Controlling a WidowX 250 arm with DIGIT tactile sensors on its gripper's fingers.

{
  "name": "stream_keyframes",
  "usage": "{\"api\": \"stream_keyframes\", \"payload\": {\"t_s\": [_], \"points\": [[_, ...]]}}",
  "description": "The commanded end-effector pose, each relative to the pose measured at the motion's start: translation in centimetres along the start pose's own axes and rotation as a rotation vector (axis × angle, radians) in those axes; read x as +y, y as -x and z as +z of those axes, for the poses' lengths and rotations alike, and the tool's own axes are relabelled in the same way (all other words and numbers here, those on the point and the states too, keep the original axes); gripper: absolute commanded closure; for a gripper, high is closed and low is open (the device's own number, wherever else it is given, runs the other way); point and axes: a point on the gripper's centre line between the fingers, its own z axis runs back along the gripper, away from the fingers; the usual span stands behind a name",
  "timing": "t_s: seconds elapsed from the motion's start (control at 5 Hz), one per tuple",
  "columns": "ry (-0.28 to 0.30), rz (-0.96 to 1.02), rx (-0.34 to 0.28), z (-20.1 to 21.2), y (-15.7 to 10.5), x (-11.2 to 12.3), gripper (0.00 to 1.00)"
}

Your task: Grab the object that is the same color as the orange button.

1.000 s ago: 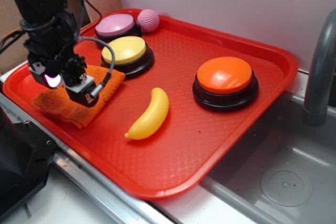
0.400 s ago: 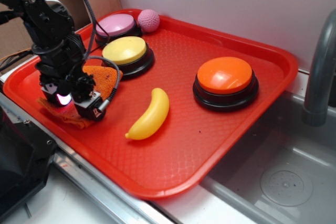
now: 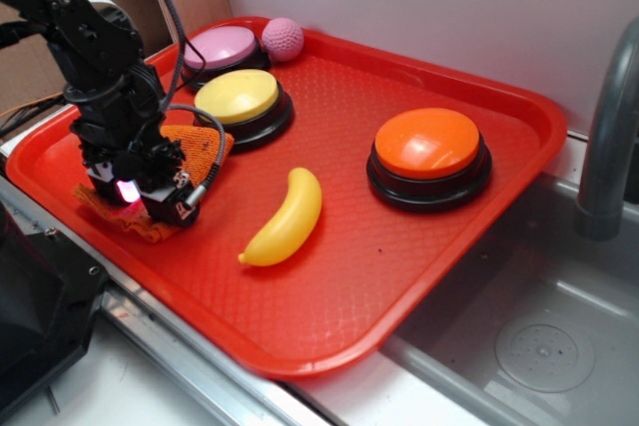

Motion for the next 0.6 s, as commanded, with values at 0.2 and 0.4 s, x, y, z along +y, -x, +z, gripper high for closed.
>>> {"api": "stream_keyframes", "payload": {"t_s": [0.2,0.4], "points": [[-0.024,0.023,-0.005,0.46,0.04,0.71,1.00],[-0.020,0.019,-0.009,0.89,-0.08,0.83,1.00]]}}
